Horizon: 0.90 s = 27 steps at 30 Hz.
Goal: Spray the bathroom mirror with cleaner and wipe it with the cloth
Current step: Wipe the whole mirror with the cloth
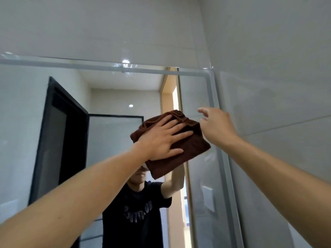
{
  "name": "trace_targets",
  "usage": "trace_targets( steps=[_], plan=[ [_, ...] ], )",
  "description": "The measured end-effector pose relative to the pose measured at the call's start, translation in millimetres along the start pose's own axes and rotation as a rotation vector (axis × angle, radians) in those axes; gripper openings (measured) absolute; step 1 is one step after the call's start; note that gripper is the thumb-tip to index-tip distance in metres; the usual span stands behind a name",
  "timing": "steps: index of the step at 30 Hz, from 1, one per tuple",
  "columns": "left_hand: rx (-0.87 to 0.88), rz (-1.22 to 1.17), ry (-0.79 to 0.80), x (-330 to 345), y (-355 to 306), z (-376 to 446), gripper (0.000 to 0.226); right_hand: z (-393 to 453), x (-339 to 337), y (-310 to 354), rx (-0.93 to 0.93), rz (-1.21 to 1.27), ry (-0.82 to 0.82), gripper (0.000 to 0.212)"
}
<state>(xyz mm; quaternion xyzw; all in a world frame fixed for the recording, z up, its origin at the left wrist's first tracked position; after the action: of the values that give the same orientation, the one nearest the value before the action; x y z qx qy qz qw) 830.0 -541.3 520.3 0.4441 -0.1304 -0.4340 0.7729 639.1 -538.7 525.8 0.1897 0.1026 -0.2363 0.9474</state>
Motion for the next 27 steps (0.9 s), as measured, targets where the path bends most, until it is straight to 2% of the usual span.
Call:
trace_targets(
  steps=[2,6,8,10,12,13,17,20,23,25,27],
  plan=[
    [-0.229,0.046,-0.071,-8.6,62.0,11.5,0.067,6.9,-2.8,3.2,-0.038,0.007,-0.022,0.045],
    [-0.884,0.053,-0.140,-28.3,153.1,18.1,0.072,19.1,-5.8,3.6,-0.087,-0.001,-0.022,0.044],
    [-1.076,0.014,-0.134,-30.8,157.4,29.5,0.074,22.8,-10.1,0.4,-0.095,0.004,-0.033,0.044],
    [-1.163,-0.021,-0.137,-31.1,146.6,46.0,0.075,23.1,-13.4,-5.7,-0.090,0.039,-0.043,0.045],
    [-1.129,-0.029,-0.141,-31.2,131.8,65.2,0.075,20.9,-14.8,-11.5,-0.083,0.066,-0.055,0.045],
    [-1.052,-0.023,-0.134,-30.7,121.5,74.2,0.075,18.9,-14.8,-13.7,-0.074,0.077,-0.062,0.046],
    [-0.584,-0.014,-0.119,-19.2,52.3,88.0,0.073,15.4,-18.5,-21.3,-0.028,0.106,-0.134,0.044],
    [-0.330,-0.016,-0.051,-7.0,-1.3,60.6,0.070,10.3,-16.7,-22.6,0.030,0.119,-0.154,0.043],
    [-0.088,0.032,-0.017,-4.5,-0.6,38.6,0.068,4.5,-13.8,-19.8,0.087,0.123,-0.138,0.042],
    [-0.068,0.079,-0.030,-10.1,28.9,41.0,0.069,4.0,-15.3,-17.6,0.070,0.099,-0.109,0.042],
    [-0.271,0.095,-0.056,-16.4,70.6,55.8,0.073,5.6,-20.3,-18.2,0.040,0.071,-0.097,0.042]
  ],
)
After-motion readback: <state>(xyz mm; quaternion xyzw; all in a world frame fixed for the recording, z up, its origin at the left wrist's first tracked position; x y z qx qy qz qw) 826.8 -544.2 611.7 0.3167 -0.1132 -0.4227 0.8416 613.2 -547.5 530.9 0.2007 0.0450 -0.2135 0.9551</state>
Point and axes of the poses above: each hand's wrist, its own z-axis towards the middle knuckle, its own x-axis out of the palm, y = z × x, the point moved 4 cm from there along z, towards the middle knuckle, and after that the axes turned 1 degree about -x, right-handed, at the moved point
